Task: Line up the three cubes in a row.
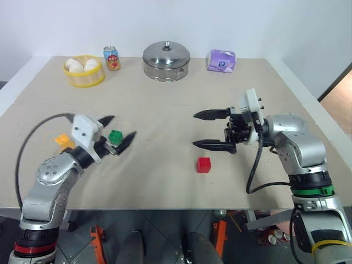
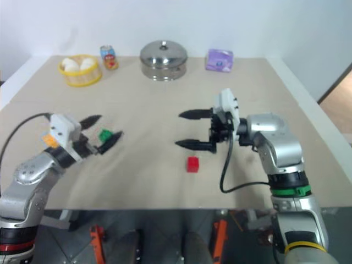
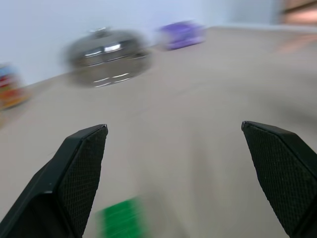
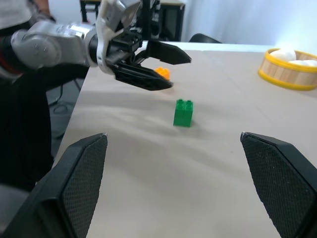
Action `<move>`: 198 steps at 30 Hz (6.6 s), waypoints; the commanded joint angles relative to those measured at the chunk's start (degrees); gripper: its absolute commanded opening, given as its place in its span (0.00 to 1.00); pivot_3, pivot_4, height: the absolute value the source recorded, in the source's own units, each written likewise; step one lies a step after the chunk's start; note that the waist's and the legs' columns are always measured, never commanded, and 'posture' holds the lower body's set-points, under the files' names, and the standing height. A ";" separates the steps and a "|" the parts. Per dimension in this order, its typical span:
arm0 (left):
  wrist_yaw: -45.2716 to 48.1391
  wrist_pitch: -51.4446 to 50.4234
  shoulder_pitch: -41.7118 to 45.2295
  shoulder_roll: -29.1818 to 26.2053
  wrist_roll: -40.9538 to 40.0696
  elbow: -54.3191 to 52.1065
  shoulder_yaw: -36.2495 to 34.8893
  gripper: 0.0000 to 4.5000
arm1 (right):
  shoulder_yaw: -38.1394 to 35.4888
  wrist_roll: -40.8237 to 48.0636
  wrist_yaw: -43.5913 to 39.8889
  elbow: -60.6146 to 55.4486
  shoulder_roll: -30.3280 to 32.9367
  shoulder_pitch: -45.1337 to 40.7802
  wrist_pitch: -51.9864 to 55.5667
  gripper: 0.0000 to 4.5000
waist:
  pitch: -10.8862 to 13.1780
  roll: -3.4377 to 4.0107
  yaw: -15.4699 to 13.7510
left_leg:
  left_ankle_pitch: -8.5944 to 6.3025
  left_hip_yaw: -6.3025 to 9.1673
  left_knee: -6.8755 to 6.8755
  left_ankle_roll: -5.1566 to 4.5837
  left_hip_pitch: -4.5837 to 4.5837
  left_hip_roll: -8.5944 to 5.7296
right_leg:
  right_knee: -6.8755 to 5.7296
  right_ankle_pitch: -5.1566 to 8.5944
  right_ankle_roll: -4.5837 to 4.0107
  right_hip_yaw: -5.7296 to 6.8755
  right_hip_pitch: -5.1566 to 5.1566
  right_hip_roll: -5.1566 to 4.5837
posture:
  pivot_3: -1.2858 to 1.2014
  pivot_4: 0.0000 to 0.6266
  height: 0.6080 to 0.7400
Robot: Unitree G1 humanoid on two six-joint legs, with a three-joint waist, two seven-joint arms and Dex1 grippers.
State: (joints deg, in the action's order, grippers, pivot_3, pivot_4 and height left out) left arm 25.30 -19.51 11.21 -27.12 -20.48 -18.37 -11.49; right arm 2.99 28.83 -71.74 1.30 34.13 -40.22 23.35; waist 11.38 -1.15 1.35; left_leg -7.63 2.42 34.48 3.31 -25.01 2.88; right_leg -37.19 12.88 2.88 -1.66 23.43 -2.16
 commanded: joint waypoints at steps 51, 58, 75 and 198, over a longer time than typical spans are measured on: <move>45.99 8.64 23.33 0.00 3.90 29.01 26.76 0.30 | -3.45 2.18 -3.80 -9.91 12.12 9.78 4.99 1.00 | 0.00 -0.01 -0.01 | -0.06 -0.05 0.09 0.02 -0.14 -0.06 | 0.03 0.05 0.07 -0.04 0.06 -0.03 | 0.52 0.24 0.99; 46.49 10.51 22.42 0.64 5.12 29.82 26.50 0.30 | -5.55 3.31 -1.07 -12.90 12.89 11.31 6.18 1.00 | 0.00 -0.01 0.00 | -0.16 0.08 -0.05 -0.08 -0.14 0.00 | 0.00 0.11 0.12 -0.02 0.13 0.12 | 0.52 0.24 0.99; 42.40 12.65 20.05 3.80 10.07 29.68 28.23 0.30 | -4.67 3.54 -0.31 -12.76 12.25 10.20 6.29 1.00 | -0.01 -0.01 -0.03 | -0.15 0.06 0.07 -0.09 -0.13 -0.01 | 0.00 0.09 0.08 -0.04 0.06 0.09 | 0.52 0.24 0.99; 28.46 5.22 1.91 -7.82 -3.34 10.79 10.65 0.29 | -2.73 3.03 -11.05 0.86 4.02 -5.10 4.48 1.00 | -0.01 -0.02 0.15 | -0.20 0.09 -0.35 0.32 -0.12 0.14 | -0.13 0.14 -0.20 -0.11 0.38 0.29 | 0.52 0.24 0.99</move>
State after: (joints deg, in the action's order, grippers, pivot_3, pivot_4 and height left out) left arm 47.76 -14.33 12.11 -33.19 -21.22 -5.59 -1.14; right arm 1.75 30.25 -83.29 5.98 37.02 -45.54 26.70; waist 11.37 -1.17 1.49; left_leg -7.83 2.50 34.13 3.61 -25.13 3.02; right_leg -37.33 13.11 2.73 -1.78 23.82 -1.87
